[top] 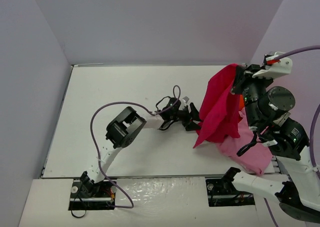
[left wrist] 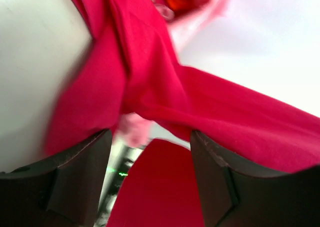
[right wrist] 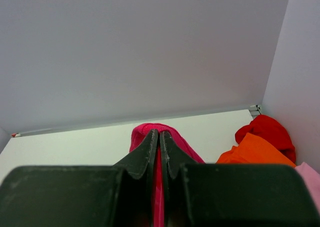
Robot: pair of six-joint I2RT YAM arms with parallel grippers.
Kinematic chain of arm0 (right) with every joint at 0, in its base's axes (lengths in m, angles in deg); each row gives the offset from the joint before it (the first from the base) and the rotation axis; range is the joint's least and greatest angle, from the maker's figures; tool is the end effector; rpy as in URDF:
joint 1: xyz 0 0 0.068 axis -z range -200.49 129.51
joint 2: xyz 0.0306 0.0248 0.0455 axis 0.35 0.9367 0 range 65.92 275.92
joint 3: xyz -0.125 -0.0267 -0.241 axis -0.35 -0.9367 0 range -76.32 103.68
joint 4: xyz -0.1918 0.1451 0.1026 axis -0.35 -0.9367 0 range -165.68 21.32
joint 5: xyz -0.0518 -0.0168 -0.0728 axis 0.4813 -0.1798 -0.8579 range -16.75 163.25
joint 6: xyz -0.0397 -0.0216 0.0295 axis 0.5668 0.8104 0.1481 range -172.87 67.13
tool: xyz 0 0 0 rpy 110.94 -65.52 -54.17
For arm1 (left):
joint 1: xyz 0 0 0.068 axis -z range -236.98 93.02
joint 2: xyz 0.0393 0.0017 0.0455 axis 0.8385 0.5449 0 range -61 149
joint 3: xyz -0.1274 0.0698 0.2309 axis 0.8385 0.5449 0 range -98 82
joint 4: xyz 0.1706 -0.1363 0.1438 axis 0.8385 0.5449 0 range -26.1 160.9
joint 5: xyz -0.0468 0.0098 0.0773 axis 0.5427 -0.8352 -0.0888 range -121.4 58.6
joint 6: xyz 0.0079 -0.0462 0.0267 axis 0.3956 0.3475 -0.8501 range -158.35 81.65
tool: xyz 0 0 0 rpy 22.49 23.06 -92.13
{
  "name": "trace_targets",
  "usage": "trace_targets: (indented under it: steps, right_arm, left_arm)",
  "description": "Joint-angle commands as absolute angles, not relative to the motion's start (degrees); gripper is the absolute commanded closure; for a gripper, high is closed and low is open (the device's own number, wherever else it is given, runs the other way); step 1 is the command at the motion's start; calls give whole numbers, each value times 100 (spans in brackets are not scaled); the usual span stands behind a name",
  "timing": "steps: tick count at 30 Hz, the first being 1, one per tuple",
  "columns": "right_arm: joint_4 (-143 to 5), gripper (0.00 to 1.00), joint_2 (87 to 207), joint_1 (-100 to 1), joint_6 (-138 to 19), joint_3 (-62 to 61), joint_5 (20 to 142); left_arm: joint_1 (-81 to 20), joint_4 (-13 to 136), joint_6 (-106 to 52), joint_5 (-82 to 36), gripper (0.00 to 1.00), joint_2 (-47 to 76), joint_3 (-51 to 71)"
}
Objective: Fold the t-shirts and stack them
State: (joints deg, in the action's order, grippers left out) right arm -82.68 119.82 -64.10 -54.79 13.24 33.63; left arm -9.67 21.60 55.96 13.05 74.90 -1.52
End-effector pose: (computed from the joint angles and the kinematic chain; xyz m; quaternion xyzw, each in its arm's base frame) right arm 0.1046 0.0683 0.5559 0.0740 0.5936 0.1257 0.7914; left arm 0.3237 -0.3878 0.1223 0.0602 -0.7475 0.6568 0.0784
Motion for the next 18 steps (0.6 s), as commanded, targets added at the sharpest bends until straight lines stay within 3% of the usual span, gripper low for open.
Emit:
trace_targets:
  steps: [1,7,14,18]
  right_arm:
    - [-7764,100,12183,-6426,-5694,1454,3353]
    - [-7938,100,12263,-6426,-6097,1844,3616]
    - [-8349,100,12404,-6453,-6661,2483,3649]
    - [-8698,100,12573,-6614,-6976,3125,3388]
  left_arm:
    - [-977,6907,1447,25,39,6122,-1226]
    - [-925,8008,285,-1342,35,5799,-1417]
    - [-653,7529,-682,-2674,29,5455,-1000]
    - [-526,6834,-924,-2786,21,5171,-480]
